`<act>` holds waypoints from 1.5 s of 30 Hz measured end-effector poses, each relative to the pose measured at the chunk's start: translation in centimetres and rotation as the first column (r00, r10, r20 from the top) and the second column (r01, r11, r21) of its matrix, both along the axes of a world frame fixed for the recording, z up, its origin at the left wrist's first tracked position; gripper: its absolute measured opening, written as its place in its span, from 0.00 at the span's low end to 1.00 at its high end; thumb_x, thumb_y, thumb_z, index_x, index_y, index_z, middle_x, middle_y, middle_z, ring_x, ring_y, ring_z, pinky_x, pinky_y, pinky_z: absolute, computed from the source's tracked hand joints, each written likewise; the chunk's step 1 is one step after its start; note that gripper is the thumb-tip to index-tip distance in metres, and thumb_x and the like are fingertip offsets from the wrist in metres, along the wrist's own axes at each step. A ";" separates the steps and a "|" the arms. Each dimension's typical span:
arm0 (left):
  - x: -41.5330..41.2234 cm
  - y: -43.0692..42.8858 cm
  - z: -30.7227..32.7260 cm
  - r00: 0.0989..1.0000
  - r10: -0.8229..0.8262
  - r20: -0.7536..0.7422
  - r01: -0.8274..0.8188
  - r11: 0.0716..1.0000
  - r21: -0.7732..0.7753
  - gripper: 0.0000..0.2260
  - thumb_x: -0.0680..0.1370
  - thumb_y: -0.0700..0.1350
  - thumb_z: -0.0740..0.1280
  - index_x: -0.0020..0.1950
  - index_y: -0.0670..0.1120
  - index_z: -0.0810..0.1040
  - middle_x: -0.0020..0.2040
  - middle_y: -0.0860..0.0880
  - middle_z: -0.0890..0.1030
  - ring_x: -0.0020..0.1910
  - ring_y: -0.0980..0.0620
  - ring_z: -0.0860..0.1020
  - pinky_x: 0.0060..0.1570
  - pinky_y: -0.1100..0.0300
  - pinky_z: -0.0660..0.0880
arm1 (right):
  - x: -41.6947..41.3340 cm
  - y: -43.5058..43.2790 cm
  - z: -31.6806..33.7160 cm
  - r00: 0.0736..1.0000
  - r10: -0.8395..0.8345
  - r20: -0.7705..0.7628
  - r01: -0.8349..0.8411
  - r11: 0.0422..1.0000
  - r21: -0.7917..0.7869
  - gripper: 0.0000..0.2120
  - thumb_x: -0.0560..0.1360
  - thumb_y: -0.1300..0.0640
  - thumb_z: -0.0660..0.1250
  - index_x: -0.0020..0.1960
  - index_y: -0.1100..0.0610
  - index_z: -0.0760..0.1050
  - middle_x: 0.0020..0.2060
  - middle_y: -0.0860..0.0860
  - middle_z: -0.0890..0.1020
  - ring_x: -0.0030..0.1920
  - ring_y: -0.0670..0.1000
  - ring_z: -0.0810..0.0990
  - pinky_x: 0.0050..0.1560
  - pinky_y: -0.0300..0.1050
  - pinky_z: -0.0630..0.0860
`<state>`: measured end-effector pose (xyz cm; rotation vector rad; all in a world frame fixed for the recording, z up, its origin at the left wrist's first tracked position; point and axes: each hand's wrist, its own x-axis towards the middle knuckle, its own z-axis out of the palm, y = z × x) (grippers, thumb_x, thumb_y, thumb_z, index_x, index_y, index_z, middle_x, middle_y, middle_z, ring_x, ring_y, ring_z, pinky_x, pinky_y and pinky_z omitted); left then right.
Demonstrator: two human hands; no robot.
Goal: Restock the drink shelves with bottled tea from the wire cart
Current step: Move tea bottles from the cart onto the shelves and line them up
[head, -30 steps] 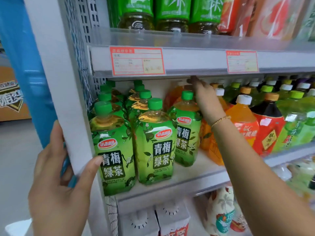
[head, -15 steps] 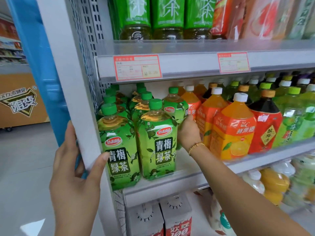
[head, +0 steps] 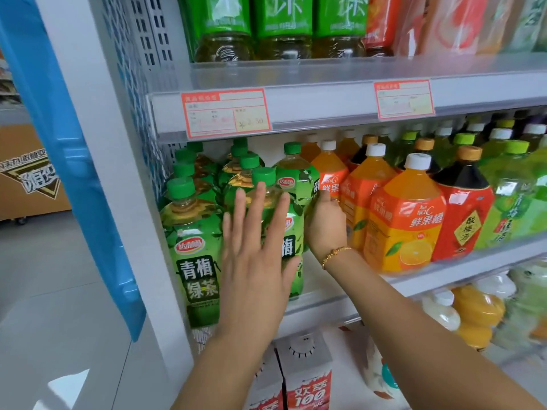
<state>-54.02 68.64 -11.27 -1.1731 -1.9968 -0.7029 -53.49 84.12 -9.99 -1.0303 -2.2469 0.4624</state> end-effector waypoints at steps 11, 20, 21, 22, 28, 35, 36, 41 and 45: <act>-0.3 2.1 -0.3 0.998 0.065 0.008 -0.065 0.998 0.026 0.42 0.64 0.53 0.76 0.75 0.47 0.62 0.76 0.44 0.55 0.74 0.41 0.56 0.70 0.41 0.60 | -2.2 1.9 1.2 0.998 0.060 -0.020 -0.061 0.998 -0.014 0.14 0.77 0.62 0.59 0.61 0.66 0.64 0.55 0.61 0.78 0.55 0.60 0.78 0.52 0.49 0.73; -0.7 0.9 0.1 0.999 0.040 0.007 -0.040 0.999 -0.019 0.43 0.63 0.54 0.76 0.74 0.49 0.63 0.76 0.45 0.55 0.74 0.42 0.58 0.69 0.44 0.62 | -5.5 3.1 -1.3 0.966 0.114 -0.230 -0.162 0.966 -0.203 0.21 0.75 0.61 0.63 0.65 0.64 0.61 0.57 0.63 0.76 0.55 0.62 0.77 0.53 0.52 0.73; -0.6 0.9 0.1 0.999 0.036 0.007 -0.036 0.999 -0.020 0.43 0.63 0.54 0.76 0.74 0.49 0.63 0.76 0.46 0.55 0.74 0.42 0.58 0.68 0.43 0.63 | -5.5 3.4 -1.5 0.965 0.123 -0.232 -0.170 0.966 -0.195 0.22 0.75 0.62 0.63 0.66 0.64 0.61 0.57 0.63 0.77 0.55 0.62 0.77 0.53 0.52 0.72; -0.6 0.9 0.2 0.999 0.036 0.008 -0.035 0.999 -0.021 0.43 0.63 0.55 0.76 0.74 0.49 0.63 0.76 0.46 0.55 0.74 0.42 0.58 0.68 0.43 0.63 | -5.6 3.7 -1.6 0.966 0.129 -0.223 -0.171 0.969 -0.181 0.22 0.75 0.62 0.63 0.66 0.65 0.61 0.56 0.63 0.77 0.55 0.62 0.77 0.52 0.52 0.72; -0.7 0.9 0.2 0.999 0.047 -0.008 -0.048 0.999 -0.025 0.43 0.63 0.54 0.77 0.74 0.49 0.64 0.76 0.46 0.55 0.74 0.41 0.60 0.66 0.43 0.67 | -6.6 5.5 -1.8 0.954 0.199 -0.225 -0.238 0.958 -0.161 0.26 0.72 0.63 0.69 0.66 0.64 0.63 0.56 0.62 0.79 0.56 0.61 0.78 0.55 0.49 0.73; -0.3 1.0 0.3 0.998 0.061 0.017 -0.061 0.998 -0.030 0.43 0.62 0.52 0.78 0.74 0.49 0.63 0.75 0.46 0.55 0.73 0.41 0.59 0.67 0.42 0.66 | -6.5 6.4 -1.6 0.930 0.293 -0.222 -0.345 0.904 -0.254 0.29 0.70 0.62 0.72 0.67 0.60 0.64 0.58 0.57 0.79 0.60 0.57 0.76 0.61 0.50 0.73; -0.3 0.9 0.4 0.998 0.060 0.016 -0.060 0.998 -0.028 0.43 0.63 0.52 0.78 0.74 0.49 0.63 0.75 0.46 0.54 0.73 0.42 0.59 0.67 0.42 0.66 | -6.5 6.2 -1.5 0.929 0.283 -0.240 -0.343 0.902 -0.262 0.28 0.70 0.63 0.72 0.66 0.60 0.65 0.58 0.57 0.79 0.60 0.57 0.76 0.61 0.50 0.74; -0.6 0.7 0.3 0.998 0.062 -0.008 -0.062 0.997 -0.040 0.42 0.64 0.54 0.76 0.75 0.49 0.62 0.76 0.45 0.55 0.73 0.43 0.58 0.68 0.47 0.61 | -6.2 5.3 -0.6 0.973 0.209 -0.102 -0.226 0.952 -0.204 0.23 0.74 0.64 0.66 0.67 0.63 0.63 0.57 0.60 0.78 0.57 0.60 0.77 0.56 0.49 0.74; -0.5 0.7 0.4 0.998 0.065 -0.006 -0.065 0.997 -0.045 0.43 0.64 0.54 0.76 0.75 0.49 0.62 0.76 0.45 0.55 0.73 0.43 0.59 0.68 0.47 0.60 | -5.4 5.0 0.8 0.991 0.126 0.036 -0.124 0.990 -0.065 0.09 0.75 0.61 0.64 0.51 0.66 0.76 0.50 0.61 0.81 0.50 0.60 0.80 0.47 0.48 0.75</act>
